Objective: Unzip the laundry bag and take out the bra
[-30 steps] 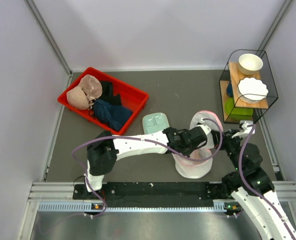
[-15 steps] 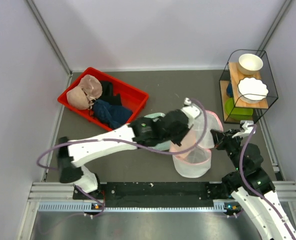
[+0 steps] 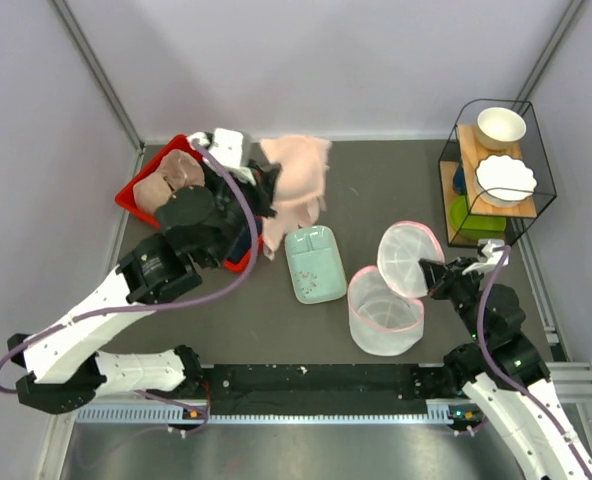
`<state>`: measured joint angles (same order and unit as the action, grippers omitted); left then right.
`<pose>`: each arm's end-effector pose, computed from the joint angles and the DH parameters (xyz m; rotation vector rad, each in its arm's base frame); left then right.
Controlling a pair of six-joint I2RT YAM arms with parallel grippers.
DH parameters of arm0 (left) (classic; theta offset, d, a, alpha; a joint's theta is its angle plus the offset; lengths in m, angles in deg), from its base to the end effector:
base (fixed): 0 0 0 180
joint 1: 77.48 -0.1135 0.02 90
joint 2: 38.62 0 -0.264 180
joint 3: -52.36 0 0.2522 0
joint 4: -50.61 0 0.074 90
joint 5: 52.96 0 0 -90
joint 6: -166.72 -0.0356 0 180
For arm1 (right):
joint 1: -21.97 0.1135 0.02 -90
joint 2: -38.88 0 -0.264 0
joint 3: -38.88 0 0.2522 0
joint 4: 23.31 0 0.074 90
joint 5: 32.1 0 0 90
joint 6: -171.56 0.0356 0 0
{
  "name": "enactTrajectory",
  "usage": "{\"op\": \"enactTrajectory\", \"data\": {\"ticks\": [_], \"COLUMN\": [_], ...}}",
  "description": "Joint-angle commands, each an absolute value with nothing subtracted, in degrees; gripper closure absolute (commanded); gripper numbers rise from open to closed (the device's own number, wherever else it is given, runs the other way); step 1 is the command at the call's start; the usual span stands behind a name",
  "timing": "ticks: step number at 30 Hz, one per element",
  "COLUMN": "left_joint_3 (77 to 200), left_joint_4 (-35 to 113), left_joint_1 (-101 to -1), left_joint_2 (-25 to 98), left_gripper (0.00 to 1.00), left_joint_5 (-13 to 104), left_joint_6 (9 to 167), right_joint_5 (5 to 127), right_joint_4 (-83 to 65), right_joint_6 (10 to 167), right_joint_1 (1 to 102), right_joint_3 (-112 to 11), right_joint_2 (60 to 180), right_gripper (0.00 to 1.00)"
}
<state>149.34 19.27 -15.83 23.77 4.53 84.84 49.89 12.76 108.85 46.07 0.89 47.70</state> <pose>0.1161 -0.1750 0.4965 0.2585 1.5259 -0.5415 0.0822 0.0313 0.2638 0.1543 1.7138 0.5516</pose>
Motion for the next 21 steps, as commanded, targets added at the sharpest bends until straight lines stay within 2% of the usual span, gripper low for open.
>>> {"op": "enactTrajectory", "data": {"ticks": [1,9,15,21], "left_joint_3": [153.73,157.88,150.94,142.17], "left_joint_4": [22.79,19.80,24.19,30.07], "left_joint_1": [-23.41,-45.38,-55.85,-65.78], "left_joint_2": [24.48,29.74,34.75,42.13], "left_gripper": [1.00,1.00,1.00,1.00], "left_joint_5": [-3.74,6.60,14.70,30.00], "left_joint_6": [78.05,80.48,88.47,101.05], "right_joint_5": [50.34,50.52,50.96,51.22], "right_joint_4": [10.58,10.14,8.38,7.42], "right_joint_6": [109.42,110.03,110.04,110.04], "right_joint_1": [45.88,45.88,45.88,45.88], "right_joint_3": [-1.87,-1.08,-0.81,-0.90], "right_joint_2": [48.11,48.98,50.65,52.59], "right_gripper": [1.00,1.00,1.00,1.00]}}
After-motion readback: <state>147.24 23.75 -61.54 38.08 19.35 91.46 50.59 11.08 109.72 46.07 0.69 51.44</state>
